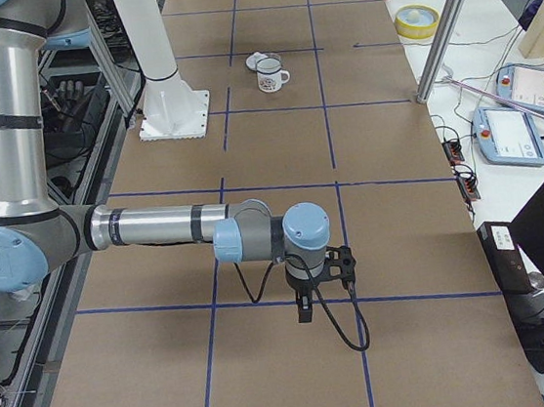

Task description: Remove funnel from cup

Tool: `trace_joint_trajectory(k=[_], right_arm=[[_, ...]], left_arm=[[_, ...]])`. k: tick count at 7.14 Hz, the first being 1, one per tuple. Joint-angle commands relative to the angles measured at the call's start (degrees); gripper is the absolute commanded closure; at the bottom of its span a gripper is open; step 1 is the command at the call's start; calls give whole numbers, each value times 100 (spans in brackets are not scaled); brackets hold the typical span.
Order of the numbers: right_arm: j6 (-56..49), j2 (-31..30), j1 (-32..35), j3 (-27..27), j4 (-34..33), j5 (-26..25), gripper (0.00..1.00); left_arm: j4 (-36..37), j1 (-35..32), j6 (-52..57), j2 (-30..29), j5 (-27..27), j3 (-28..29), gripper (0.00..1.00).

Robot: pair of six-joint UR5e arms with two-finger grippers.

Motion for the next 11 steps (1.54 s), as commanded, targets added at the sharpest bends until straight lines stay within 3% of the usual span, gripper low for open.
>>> trace_joint_trajectory(k=[1,11], right_arm=[[0,0,0,2,0,0,0],[0,0,0,-6,0,0,0]], left_arm=[[0,0,-13,9,22,-14,0],[-35,9,-31,9,-21,-277,0]])
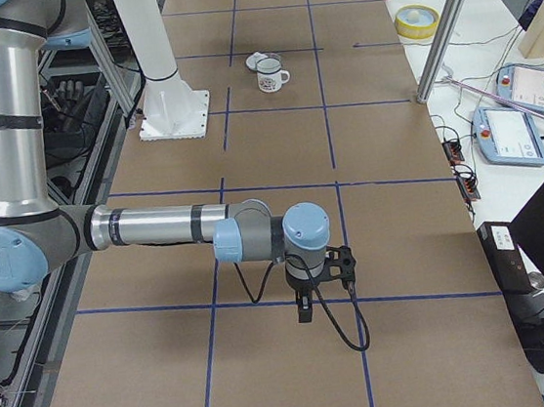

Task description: Remove funnel from cup

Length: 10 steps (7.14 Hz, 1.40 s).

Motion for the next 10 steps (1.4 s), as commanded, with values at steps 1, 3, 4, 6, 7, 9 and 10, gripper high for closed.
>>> trace_joint_trajectory(k=[1,3,4,6,7,9,10], right_arm=[[0,0,0,-4,0,0,0],[0,0,0,-4,0,0,0],[0,0,0,-4,0,0,0],[0,0,0,-4,0,0,0],[0,0,0,4,0,0,0],[0,0,0,5,0,0,0],[0,0,0,5,0,0,0]], left_arm=[[-30,39,-9,-30,-49,-40,0],[-109,327,-811,-47,-40,-337,0],[-344,807,-1766,-65,12,-627,0],[-531,1206,-3473,-144,-31,-1110,0],[-523,1660,-4003,-379,-40,-1278,0],[-444,2486,-6360,-1395,-32,-1342,0],[-444,2787,-7364,-1758,-14,-1333,0]])
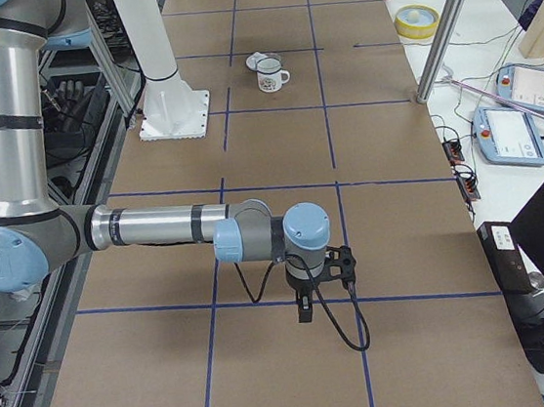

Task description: Remove funnel from cup

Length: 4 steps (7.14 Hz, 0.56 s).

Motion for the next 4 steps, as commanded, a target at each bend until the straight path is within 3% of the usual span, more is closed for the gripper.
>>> trace_joint_trajectory(k=[1,3,4], right_arm=[[0,0,0,1,0,0,0],[0,0,0,1,0,0,0],[0,0,0,1,0,0,0]], left_arm=[[74,973,-2362,-860,71,-40,0],[660,1713,-3719,-1755,80,57,0],[715,2143,-4439,-2020,332,66,0]])
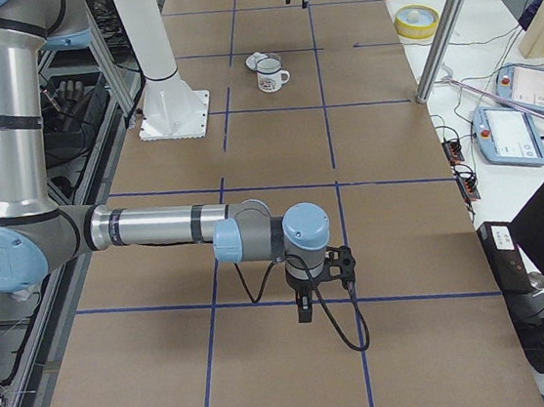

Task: Remove funnel from cup
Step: 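Move the left gripper over the clear funnel in the white mug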

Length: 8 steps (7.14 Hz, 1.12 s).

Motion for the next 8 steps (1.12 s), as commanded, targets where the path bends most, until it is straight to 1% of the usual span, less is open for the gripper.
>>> trace_joint_trajectory(k=[1,2,3,4,5,6,7,8], right_arm=[[0,0,0,0,0,0,0],[0,0,0,0,0,0,0],[0,0,0,0,0,0,0],[0,0,0,0,0,0,0],[0,0,0,0,0,0,0],[0,0,0,0,0,0,0],[0,0,0,0,0,0,0],[0,0,0,0,0,0,0]], left_arm=[[232,983,-1704,-686,997,45,0],[537,1232,-1817,-872,1179,124,0],[793,1417,-1853,-1170,1355,394,0],[804,1801,-1879,-1355,1775,797,0],[795,1849,-1888,-1496,1848,1001,1],[786,1893,-1888,-1672,1858,1343,2],[778,1998,-1888,-1665,1849,1372,4],[786,2155,-1897,-1639,1858,1373,9]])
